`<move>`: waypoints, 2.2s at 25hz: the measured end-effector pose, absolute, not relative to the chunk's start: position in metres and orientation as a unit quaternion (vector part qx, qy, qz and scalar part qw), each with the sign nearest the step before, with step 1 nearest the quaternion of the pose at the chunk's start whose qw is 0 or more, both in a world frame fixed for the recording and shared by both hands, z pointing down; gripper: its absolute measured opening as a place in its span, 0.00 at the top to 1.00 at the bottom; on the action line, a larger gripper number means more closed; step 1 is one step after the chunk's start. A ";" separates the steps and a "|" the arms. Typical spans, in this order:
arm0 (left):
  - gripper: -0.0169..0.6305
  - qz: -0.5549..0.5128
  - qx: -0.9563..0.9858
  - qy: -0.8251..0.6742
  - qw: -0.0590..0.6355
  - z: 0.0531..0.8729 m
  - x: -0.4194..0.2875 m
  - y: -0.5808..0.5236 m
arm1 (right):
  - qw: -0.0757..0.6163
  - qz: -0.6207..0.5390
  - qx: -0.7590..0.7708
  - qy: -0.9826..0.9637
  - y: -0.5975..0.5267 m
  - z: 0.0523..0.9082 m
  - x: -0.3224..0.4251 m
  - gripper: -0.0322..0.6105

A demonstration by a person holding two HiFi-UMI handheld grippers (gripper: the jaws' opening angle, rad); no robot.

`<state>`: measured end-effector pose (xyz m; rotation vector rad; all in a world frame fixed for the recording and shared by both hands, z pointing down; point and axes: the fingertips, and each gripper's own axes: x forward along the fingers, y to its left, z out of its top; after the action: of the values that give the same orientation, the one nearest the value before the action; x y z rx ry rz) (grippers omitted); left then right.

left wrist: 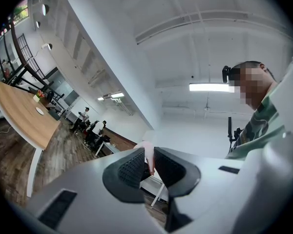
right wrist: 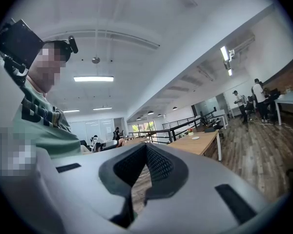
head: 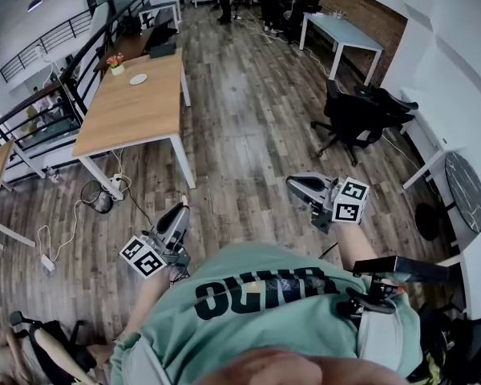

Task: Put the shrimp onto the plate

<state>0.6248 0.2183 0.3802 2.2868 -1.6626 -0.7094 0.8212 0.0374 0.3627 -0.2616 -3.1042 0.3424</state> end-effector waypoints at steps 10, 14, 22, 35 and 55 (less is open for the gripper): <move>0.88 -0.236 0.787 -0.558 0.119 0.382 0.647 0.202 | -0.001 0.118 -0.080 -0.990 0.027 0.368 0.841 0.94; 0.88 -0.230 0.788 -0.557 0.125 0.384 0.672 0.188 | -0.004 0.142 -0.094 -0.985 0.017 0.376 0.866 0.94; 0.88 -0.221 0.795 -0.545 0.145 0.388 0.719 0.161 | 0.003 0.168 -0.104 -0.980 0.009 0.394 0.909 0.94; 0.88 -0.177 0.818 -0.504 0.212 0.404 0.836 0.105 | 0.006 0.245 -0.109 -0.963 -0.006 0.465 1.019 0.94; 0.88 -0.238 0.765 -0.572 0.174 0.402 0.621 0.271 | 0.058 0.206 -0.216 -0.953 0.131 0.442 0.770 0.94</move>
<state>0.6215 0.2712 0.4016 2.1694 -1.6221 -0.6739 0.7702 0.1306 0.4419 -0.6540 -2.8874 0.6258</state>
